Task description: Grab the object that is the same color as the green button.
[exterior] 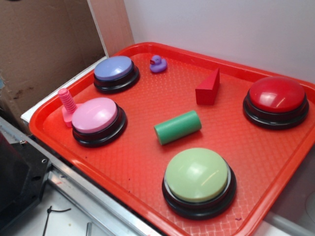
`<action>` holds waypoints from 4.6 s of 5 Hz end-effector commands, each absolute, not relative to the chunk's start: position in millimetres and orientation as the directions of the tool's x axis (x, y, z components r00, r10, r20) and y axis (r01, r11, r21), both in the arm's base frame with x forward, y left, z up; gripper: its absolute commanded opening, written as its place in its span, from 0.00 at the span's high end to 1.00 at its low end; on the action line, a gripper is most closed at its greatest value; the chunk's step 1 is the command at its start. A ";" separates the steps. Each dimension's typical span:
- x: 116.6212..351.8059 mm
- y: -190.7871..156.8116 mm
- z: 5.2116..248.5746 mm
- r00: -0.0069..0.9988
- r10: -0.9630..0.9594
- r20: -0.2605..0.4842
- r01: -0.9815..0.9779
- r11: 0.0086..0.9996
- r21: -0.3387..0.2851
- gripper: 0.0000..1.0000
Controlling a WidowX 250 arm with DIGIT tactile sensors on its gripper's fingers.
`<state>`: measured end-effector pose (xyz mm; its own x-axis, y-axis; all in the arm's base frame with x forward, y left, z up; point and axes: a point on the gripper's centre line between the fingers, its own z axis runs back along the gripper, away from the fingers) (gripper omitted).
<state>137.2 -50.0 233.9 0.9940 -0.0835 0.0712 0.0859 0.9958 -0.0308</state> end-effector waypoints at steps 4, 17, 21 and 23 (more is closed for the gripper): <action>154.3 -172.4 213.0 0.838 -0.546 0.019 0.546 0.837 -0.042 0.00; 191.3 -131.7 10.0 0.829 -0.473 -0.298 0.484 0.874 -0.040 0.18; 175.7 -136.3 92.0 0.920 -0.372 -0.123 0.369 0.928 -0.051 1.00; 134.8 -145.2 188.0 0.960 -0.279 0.027 0.280 0.957 -0.075 1.00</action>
